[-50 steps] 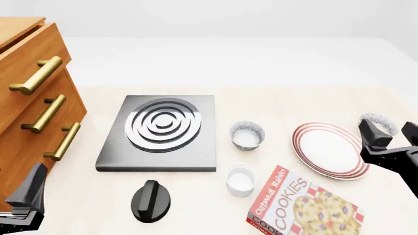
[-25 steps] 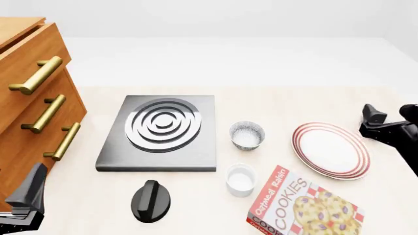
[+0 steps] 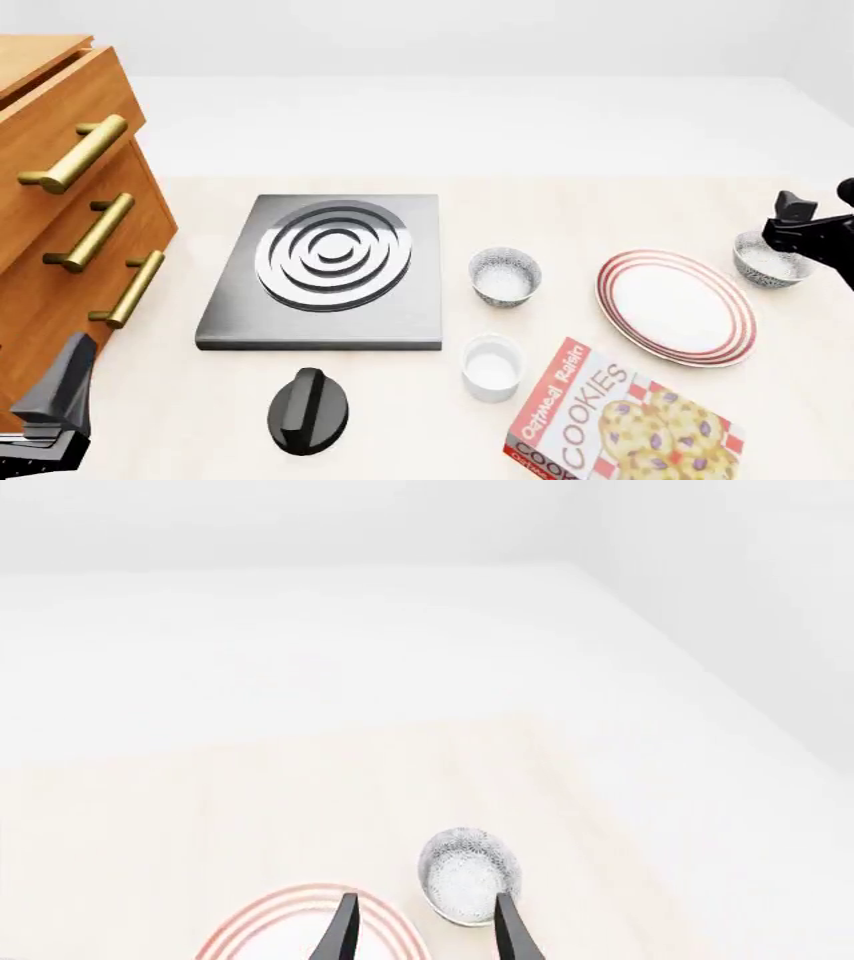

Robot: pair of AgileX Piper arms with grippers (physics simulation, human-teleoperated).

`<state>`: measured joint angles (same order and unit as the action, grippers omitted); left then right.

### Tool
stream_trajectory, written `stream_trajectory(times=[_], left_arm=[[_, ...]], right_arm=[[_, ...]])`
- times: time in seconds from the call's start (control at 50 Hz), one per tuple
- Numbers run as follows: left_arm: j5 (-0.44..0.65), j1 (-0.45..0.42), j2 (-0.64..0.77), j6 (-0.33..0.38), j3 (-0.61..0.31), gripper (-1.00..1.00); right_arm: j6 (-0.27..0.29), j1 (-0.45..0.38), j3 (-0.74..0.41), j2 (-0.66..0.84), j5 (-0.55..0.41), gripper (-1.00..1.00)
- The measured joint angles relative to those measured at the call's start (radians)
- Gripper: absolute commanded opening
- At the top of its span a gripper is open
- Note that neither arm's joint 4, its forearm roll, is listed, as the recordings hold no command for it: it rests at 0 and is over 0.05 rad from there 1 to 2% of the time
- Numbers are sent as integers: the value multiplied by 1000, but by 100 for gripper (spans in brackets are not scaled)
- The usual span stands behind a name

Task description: Pick the akita bowl next to the plate and place it on the plate.

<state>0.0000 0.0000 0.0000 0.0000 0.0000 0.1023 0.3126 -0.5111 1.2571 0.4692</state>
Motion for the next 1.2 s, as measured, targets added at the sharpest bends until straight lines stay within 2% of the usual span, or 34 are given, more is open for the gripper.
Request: stream_trajectory(times=[0.64, 0.88, 1.2], left_arm=[[0, 0, 0, 0, 0, 100], [0, 0, 0, 0, 0, 100], [0, 0, 0, 0, 0, 100]], right_arm=[[9, 88, -103, 154, -11, 100], [-2, 99, -136, 204, -20, 100], [11, 119, -194, 289, -41, 100]])
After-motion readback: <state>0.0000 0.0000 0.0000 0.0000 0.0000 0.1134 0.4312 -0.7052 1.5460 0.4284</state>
